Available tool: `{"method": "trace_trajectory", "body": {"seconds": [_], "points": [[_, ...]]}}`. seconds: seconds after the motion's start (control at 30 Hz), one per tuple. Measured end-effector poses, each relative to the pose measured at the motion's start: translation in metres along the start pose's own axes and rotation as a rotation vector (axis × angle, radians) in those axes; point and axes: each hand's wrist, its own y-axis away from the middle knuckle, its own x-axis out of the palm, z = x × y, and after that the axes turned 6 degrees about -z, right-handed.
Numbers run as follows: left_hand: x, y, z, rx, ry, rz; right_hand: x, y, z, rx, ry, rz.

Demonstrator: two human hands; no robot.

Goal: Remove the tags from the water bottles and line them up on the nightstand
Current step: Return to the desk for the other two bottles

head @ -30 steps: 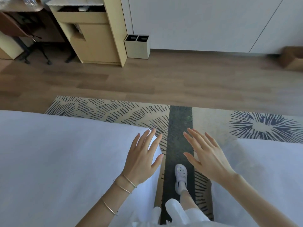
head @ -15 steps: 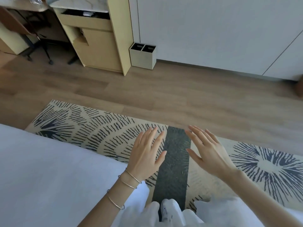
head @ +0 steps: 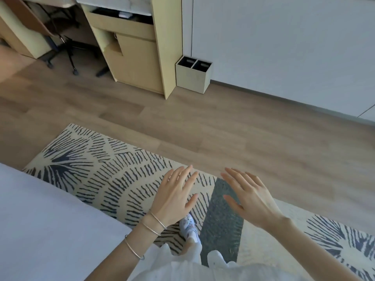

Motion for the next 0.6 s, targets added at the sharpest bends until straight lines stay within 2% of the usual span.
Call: {"method": "trace_trajectory", "body": {"seconds": [0.27,0.6], "points": [[-0.011,-0.107,0.098,-0.074,-0.035,-0.06,0.005,-0.17,-0.025,-0.101,-0.009,-0.056],[0.006,-0.171,0.203,-0.289,-0.047,-0.051,0.06,-0.329,-0.036,-0.27,-0.085,-0.002]]}}
